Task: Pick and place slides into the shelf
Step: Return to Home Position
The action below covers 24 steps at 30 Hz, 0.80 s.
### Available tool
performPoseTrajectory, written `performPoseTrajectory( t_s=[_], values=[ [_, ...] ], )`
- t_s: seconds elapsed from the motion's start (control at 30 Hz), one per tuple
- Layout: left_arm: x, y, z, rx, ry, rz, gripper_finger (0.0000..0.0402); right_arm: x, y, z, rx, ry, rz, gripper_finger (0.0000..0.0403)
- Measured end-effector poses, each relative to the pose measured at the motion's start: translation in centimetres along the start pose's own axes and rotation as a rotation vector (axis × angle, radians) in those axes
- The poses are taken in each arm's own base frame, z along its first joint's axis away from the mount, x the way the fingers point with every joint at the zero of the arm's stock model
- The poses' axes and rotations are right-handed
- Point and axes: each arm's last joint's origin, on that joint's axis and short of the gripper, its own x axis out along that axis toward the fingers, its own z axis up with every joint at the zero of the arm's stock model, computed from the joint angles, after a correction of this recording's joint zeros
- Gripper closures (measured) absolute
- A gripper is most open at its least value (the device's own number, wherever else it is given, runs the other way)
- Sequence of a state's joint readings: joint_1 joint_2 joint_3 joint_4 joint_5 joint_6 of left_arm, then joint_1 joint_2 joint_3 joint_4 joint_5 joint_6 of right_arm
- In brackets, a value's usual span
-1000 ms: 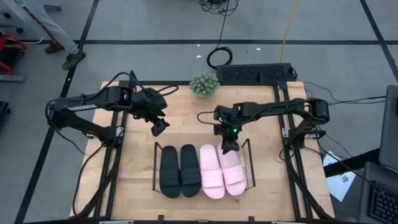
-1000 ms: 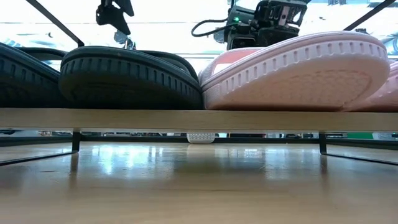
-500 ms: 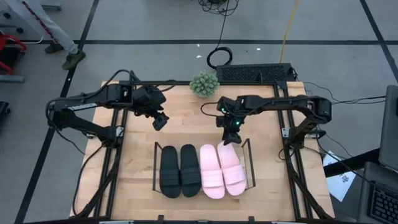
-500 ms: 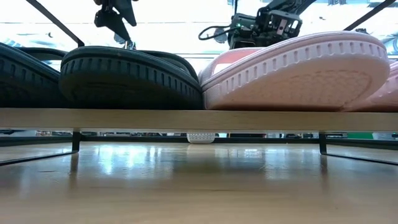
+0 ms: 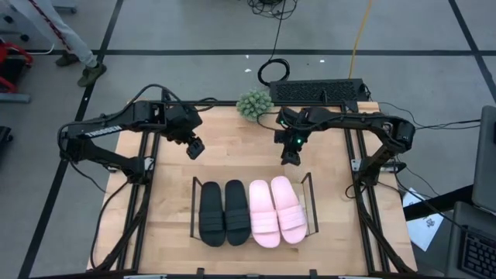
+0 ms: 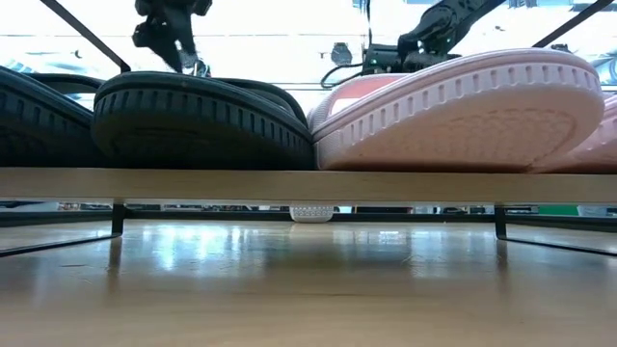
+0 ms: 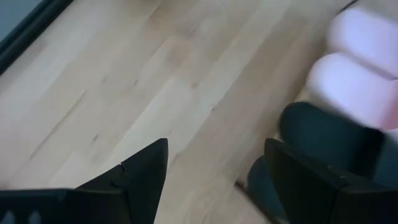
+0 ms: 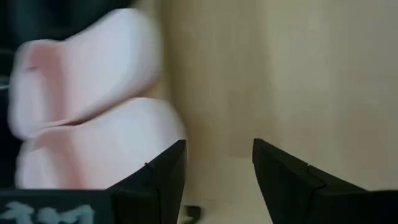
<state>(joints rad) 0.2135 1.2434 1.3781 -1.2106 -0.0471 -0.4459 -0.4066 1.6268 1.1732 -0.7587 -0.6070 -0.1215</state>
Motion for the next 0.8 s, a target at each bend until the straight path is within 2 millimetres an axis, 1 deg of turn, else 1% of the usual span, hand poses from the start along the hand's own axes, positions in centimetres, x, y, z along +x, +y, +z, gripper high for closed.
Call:
performPoseTrajectory(
  t_s=[0.13, 0.27, 0.4, 0.47, 0.53, 0.63, 0.7, 0.8],
  values=[
    [0.0, 1.1, -0.4, -0.038, 0.068, 0.059, 0.0135, -1.2, -1.0, -0.3, 0.035, -0.015, -0.075, 0.0227],
    [0.0, 1.8, 0.0, -0.031, 0.041, 0.086, 0.0135, -3.3, -0.8, -0.5, 0.031, -0.088, -0.097, 0.0227],
    [-0.6, 2.9, 0.7, -0.064, -0.072, 0.171, 0.0135, -6.9, 0.5, -0.8, -0.009, -0.217, -0.135, 0.0228],
    [-1.3, 3.4, 1.1, -0.101, -0.157, 0.158, 0.0135, -9.2, 1.7, -1.1, -0.037, -0.299, -0.156, 0.0231],
    [-2.5, 3.5, 1.4, -0.099, -0.249, 0.089, 0.0135, -11.4, 3.2, -1.5, -0.059, -0.378, -0.173, 0.0239],
    [-5.1, 3.8, 1.0, -0.083, -0.393, -0.034, 0.0135, -14.8, 5.8, -2.5, -0.107, -0.515, -0.194, 0.0254],
    [-7.1, 4.0, 0.2, -0.08, -0.493, -0.098, 0.0135, -16.8, 7.5, -3.4, -0.133, -0.623, -0.197, 0.0265],
    [-10.2, 4.4, -2.1, -0.072, -0.611, -0.146, 0.0135, -19.2, 9.9, -4.7, -0.163, -0.782, -0.182, 0.0284]
  ],
)
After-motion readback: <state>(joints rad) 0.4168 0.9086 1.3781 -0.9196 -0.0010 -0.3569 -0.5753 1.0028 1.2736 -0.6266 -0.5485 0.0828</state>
